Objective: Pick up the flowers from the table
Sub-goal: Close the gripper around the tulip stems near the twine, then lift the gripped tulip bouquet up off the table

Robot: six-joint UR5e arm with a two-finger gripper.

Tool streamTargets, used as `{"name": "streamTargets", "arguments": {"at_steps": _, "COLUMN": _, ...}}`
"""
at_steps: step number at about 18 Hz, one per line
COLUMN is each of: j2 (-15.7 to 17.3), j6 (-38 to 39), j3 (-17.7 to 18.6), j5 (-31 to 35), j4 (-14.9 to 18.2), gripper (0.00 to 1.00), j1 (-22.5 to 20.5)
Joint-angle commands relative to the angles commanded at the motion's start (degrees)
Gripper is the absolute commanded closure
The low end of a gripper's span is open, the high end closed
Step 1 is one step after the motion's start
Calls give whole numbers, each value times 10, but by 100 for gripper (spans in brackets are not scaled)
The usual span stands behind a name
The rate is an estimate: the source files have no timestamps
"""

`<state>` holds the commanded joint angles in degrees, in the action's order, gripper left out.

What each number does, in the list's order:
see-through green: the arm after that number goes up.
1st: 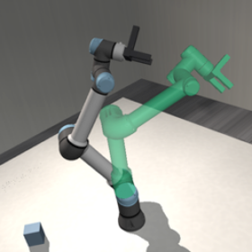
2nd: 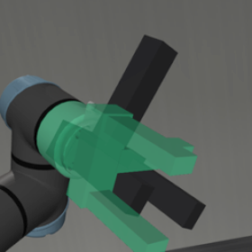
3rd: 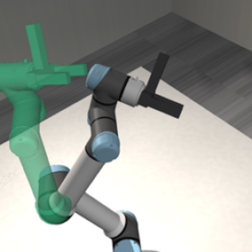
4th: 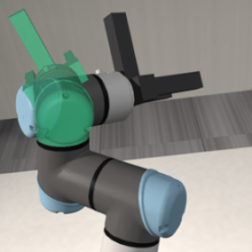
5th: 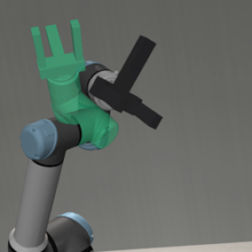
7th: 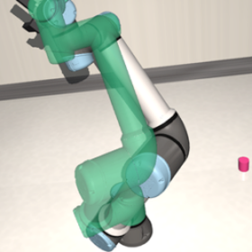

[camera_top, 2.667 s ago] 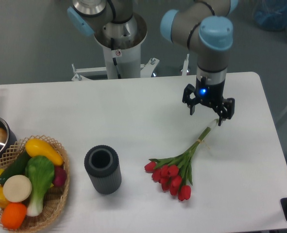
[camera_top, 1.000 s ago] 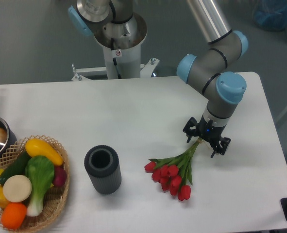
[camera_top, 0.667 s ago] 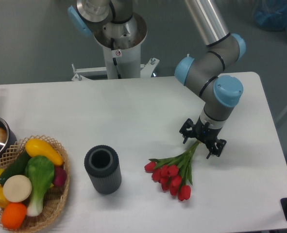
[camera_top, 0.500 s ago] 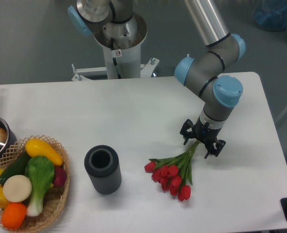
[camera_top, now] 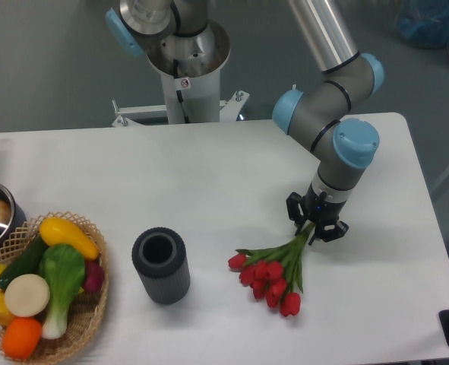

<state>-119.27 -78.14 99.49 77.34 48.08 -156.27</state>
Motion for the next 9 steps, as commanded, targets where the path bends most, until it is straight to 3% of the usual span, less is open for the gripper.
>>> {"name": "streamTargets", "arguments": {"at_steps": 9, "j2": 11, "j6": 1, "j3": -17, "j5": 0, "j4": 0, "gripper": 81, "j1": -3}}
